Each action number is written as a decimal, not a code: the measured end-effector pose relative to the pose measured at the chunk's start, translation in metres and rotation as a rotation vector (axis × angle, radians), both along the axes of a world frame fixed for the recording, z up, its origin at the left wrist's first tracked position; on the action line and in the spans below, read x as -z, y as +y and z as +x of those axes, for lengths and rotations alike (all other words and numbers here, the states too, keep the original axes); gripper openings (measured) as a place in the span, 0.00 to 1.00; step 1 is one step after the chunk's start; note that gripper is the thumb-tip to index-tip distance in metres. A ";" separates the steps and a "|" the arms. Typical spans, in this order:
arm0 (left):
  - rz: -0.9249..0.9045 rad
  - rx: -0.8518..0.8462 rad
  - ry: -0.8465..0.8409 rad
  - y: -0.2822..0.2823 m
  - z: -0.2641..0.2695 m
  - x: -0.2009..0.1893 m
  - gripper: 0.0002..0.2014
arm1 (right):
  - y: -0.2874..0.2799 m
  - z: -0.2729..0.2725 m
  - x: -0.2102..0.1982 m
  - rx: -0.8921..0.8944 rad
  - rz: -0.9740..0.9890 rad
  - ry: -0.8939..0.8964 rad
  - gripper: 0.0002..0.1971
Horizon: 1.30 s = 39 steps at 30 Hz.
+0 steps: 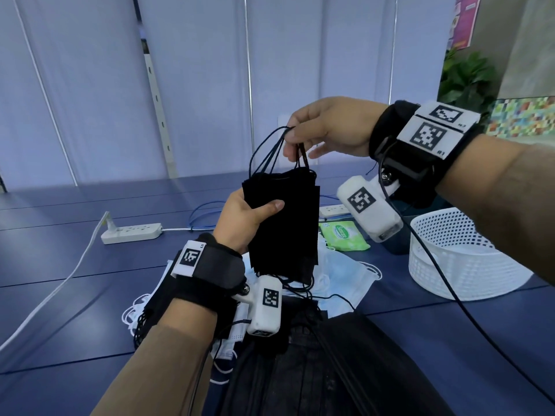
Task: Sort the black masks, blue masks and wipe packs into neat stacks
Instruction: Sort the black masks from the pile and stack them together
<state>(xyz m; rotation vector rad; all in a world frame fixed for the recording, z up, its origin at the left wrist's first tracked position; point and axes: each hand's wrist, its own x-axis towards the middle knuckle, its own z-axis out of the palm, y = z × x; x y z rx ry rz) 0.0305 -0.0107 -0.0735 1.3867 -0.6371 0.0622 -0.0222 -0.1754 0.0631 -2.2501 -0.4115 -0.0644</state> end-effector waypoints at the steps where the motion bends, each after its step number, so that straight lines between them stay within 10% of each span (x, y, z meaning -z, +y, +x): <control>1: -0.011 0.000 0.010 0.001 0.000 -0.001 0.13 | -0.001 0.001 0.003 -0.008 0.012 0.015 0.07; 8: -0.006 -0.033 0.011 0.002 0.000 -0.001 0.15 | -0.019 0.002 0.028 0.117 0.027 0.231 0.25; 19: 0.023 -0.049 -0.012 0.000 -0.001 0.000 0.12 | 0.000 0.009 0.045 0.211 0.246 0.004 0.17; 31: 0.062 -0.061 -0.042 0.000 -0.006 -0.005 0.14 | -0.002 0.007 0.009 0.057 0.546 0.168 0.11; 39: 0.090 -0.075 -0.059 0.002 -0.005 -0.004 0.13 | 0.005 0.007 0.009 0.046 0.258 -0.030 0.12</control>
